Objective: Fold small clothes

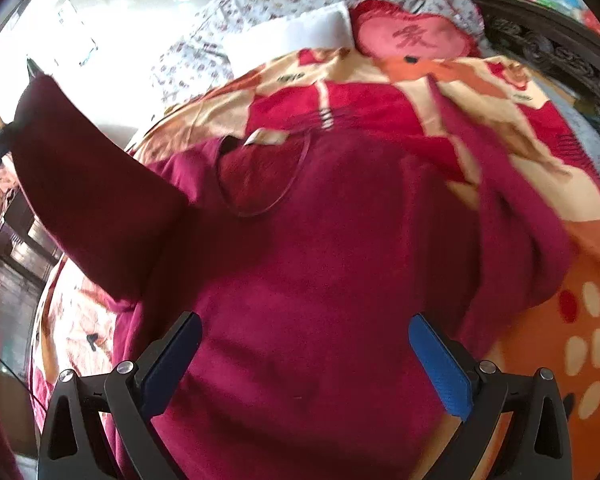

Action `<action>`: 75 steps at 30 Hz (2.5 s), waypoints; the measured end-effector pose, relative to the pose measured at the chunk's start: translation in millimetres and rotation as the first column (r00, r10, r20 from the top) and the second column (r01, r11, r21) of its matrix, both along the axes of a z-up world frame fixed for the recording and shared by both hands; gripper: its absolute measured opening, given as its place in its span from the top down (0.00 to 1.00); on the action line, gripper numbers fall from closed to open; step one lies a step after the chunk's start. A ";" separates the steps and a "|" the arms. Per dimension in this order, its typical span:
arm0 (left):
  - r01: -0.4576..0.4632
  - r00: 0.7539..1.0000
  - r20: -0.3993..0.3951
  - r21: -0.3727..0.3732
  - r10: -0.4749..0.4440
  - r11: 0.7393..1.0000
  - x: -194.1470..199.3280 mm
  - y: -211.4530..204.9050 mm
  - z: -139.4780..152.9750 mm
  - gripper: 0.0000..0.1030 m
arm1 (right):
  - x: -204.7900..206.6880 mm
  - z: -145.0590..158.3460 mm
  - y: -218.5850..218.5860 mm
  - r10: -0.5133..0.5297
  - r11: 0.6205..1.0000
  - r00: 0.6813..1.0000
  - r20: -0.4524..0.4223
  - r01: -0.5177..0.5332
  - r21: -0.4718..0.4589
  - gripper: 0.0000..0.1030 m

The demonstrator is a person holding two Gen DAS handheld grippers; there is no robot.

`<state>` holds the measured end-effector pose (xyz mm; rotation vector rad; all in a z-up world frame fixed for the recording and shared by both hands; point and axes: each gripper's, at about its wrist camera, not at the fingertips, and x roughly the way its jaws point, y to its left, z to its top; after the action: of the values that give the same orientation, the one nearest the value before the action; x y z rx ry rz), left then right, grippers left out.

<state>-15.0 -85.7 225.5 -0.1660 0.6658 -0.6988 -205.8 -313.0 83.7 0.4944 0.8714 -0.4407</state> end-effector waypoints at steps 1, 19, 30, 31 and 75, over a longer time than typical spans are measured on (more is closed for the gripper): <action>0.046 0.999 -0.002 0.001 -0.046 0.999 -10.3 -18.6 -0.7 0.92 | -4.8 3.3 -5.0 -0.015 1.000 1.000 0.005 0.015 -0.004 0.00; 0.389 0.915 -0.170 0.133 -0.366 0.912 -92.4 -154.3 -107.6 0.44 | -83.3 3.3 -90.3 -0.265 0.961 0.964 0.020 0.262 0.089 0.00; 0.041 0.999 -0.046 0.312 -0.028 0.949 -8.0 -35.2 -111.4 0.34 | -36.0 8.1 -86.3 -0.089 0.992 0.996 0.011 0.089 -0.088 0.00; 0.017 0.999 -0.047 0.331 -0.001 0.943 1.3 -28.4 -115.3 0.34 | -27.2 7.4 -87.0 -0.064 0.989 0.998 -0.008 0.062 -0.131 0.00; -0.095 0.985 -0.111 0.269 0.129 0.958 34.0 -4.0 -130.4 0.34 | -3.2 8.8 -117.4 0.060 0.960 0.997 -0.044 -0.070 -0.271 0.95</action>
<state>18.9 -89.7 95.1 -0.0024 0.8587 -0.4876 -209.0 -430.4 92.5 0.2039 0.8432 -0.5017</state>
